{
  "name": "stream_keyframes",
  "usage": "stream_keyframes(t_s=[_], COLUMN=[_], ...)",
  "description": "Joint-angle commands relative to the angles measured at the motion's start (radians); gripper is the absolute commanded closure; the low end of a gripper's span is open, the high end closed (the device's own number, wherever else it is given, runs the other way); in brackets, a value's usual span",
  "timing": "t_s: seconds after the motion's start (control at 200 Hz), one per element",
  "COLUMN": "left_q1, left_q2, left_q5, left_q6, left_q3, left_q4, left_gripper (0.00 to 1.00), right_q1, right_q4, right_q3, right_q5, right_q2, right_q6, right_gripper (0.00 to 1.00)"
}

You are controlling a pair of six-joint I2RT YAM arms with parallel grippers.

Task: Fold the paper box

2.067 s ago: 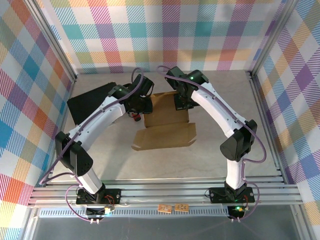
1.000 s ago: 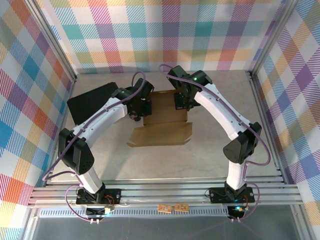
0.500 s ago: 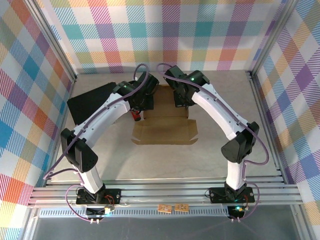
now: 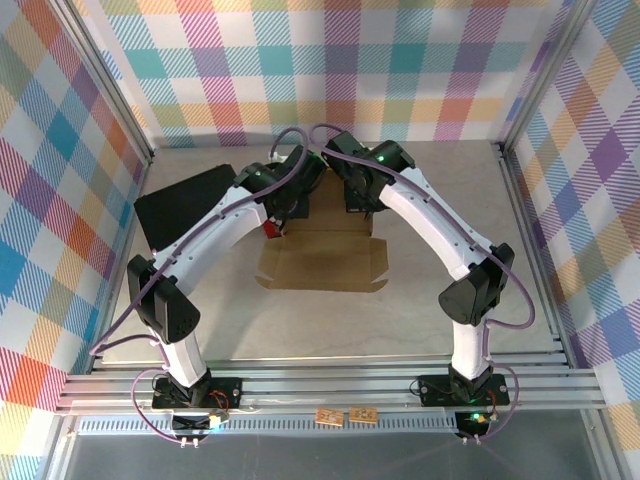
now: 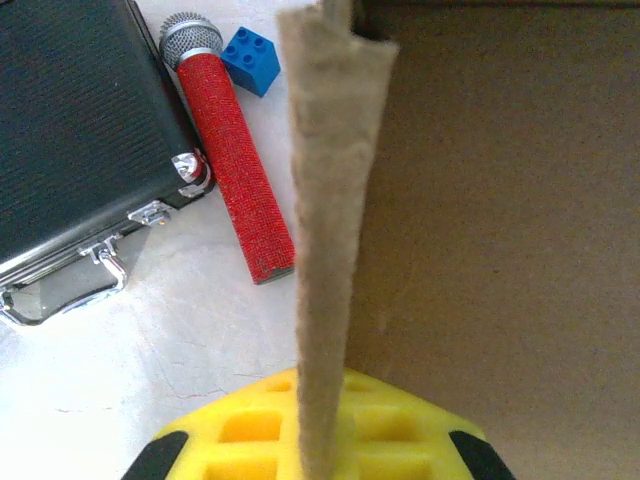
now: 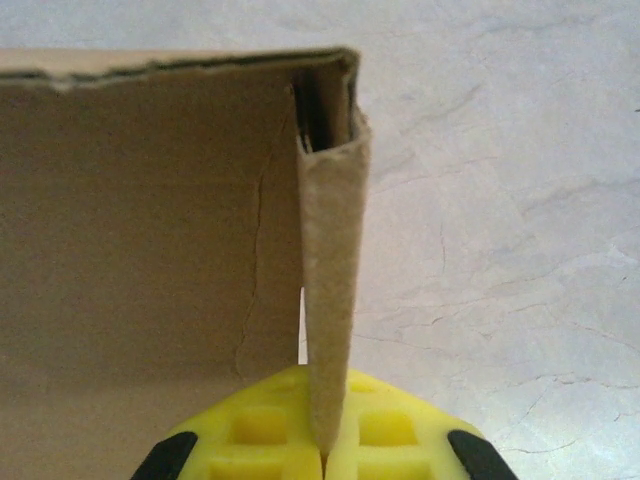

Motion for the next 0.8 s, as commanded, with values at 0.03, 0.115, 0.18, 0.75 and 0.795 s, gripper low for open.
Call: stream_keyframes(t_s=[0.03, 0.115, 0.18, 0.75, 0.795], left_q1=[0.003, 0.003, 0.005, 0.084, 0.071], left_q2=[-0.043, -0.054, -0.056, -0.283, -0.311], left_q5=[-0.102, -0.072, -0.032, 0.141, 0.165], left_q6=[0.004, 0.004, -0.002, -0.539, -0.666], left_q3=[-0.022, -0.009, 0.022, 0.094, 0.053], left_q4=[-0.019, -0.016, -0.025, -0.176, -0.200], left_gripper=[1.00, 1.00, 0.98, 0.42, 0.35], right_q1=[-0.009, -0.009, -0.017, -0.194, -0.207], right_q4=[-0.090, -0.067, -0.043, 0.268, 0.332], right_q3=[-0.012, -0.033, -0.059, -0.496, -0.558], right_q5=[0.001, -0.015, -0.038, -0.273, -0.288], right_q2=[-0.020, -0.036, -0.054, -0.248, -0.273], right_q6=[0.013, 0.005, 0.002, 0.174, 0.207], right_gripper=[1.00, 1.00, 1.00, 1.00, 1.00])
